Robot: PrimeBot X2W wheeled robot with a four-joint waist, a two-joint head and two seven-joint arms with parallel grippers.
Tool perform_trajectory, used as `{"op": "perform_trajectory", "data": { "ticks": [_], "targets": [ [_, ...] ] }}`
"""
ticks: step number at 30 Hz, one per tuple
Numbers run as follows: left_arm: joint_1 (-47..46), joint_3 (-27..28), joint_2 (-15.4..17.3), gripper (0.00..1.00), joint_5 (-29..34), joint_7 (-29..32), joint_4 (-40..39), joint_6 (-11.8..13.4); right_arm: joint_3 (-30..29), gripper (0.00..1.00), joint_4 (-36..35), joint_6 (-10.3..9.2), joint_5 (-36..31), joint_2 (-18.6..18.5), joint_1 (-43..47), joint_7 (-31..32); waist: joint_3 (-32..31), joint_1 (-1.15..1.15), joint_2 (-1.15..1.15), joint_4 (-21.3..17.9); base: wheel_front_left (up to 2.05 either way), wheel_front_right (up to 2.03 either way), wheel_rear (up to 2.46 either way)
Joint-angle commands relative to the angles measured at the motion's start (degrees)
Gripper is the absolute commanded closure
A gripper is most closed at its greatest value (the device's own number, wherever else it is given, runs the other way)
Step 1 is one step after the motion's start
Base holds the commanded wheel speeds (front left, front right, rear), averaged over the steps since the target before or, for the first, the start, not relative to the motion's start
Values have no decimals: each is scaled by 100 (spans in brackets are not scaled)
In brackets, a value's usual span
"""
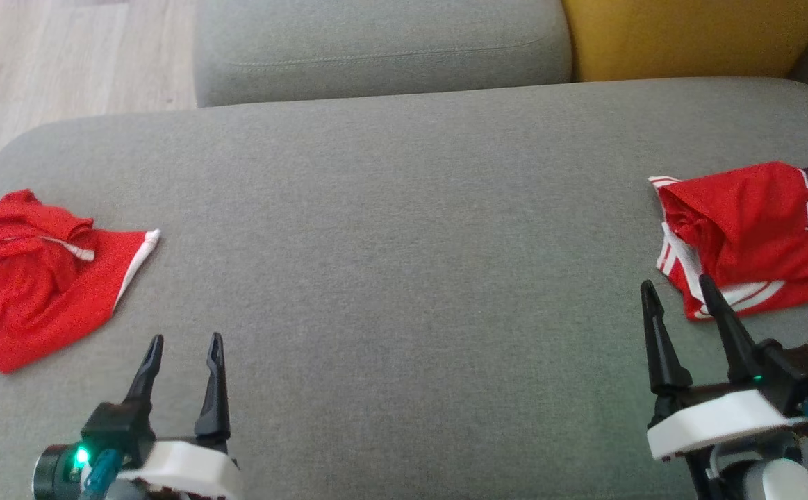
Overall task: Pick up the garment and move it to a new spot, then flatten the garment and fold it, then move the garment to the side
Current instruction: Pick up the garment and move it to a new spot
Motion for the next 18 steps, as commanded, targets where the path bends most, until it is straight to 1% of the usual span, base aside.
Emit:
{"op": "perform_trajectory", "data": {
  "ticks": [1, 6, 13, 18],
  "targets": [
    [-357, 211, 54, 0, -43, -84, -192, 37, 98, 0, -244, 39, -85, -20, -134, 16, 28, 0, 0, 60, 0, 0, 0],
    [-520, 204, 16, 0, -54, -131, -199, 63, 98, 0, -428, 39, -232, -20, -112, 105, 125, 0, 0, 426, 0, 0, 0],
    [-620, 258, -30, 0, -119, -224, -146, 98, 199, 0, -720, 39, -350, -20, -89, 229, 152, 0, 0, 1251, 0, 0, 0],
    [-614, 358, -27, 0, -175, -278, -137, 135, 318, 0, -805, 39, -408, -20, -96, 316, 118, 0, 0, 1822, 0, 0, 0]
  ]
}}
